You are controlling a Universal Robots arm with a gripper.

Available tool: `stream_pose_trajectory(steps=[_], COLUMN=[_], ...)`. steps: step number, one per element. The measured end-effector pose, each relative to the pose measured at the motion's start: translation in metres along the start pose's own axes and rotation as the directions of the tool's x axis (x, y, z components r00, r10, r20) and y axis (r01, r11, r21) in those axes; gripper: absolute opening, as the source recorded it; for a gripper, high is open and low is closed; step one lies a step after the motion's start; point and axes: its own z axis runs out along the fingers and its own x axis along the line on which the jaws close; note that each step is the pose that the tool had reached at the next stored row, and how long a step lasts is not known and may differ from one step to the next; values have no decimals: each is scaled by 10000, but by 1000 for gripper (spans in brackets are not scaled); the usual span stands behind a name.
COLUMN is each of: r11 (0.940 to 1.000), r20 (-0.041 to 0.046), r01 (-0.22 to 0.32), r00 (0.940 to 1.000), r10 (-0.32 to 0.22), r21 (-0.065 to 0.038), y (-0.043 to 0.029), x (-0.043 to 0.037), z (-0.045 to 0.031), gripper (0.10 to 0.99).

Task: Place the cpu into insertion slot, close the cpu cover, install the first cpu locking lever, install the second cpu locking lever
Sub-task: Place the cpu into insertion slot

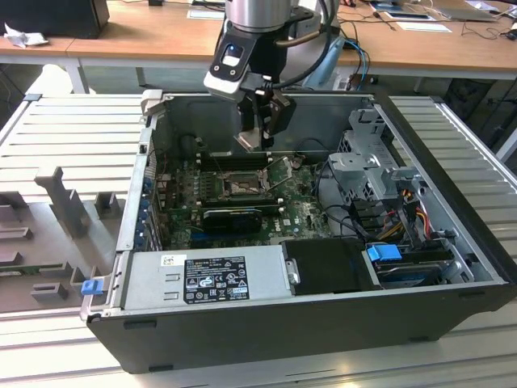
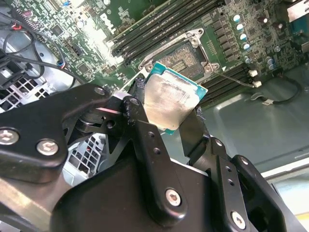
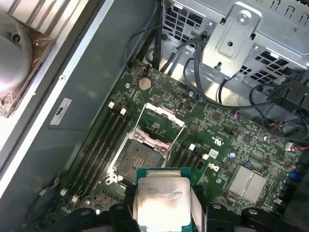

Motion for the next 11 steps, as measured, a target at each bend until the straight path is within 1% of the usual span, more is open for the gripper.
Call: stream_pose_trajectory(steps=[11], r11=[10000], r20=[2], r01=[-8], r00=[10000], r10=[8], r21=[0], y=[-11], x=[-2], z=[136], gripper=[529])
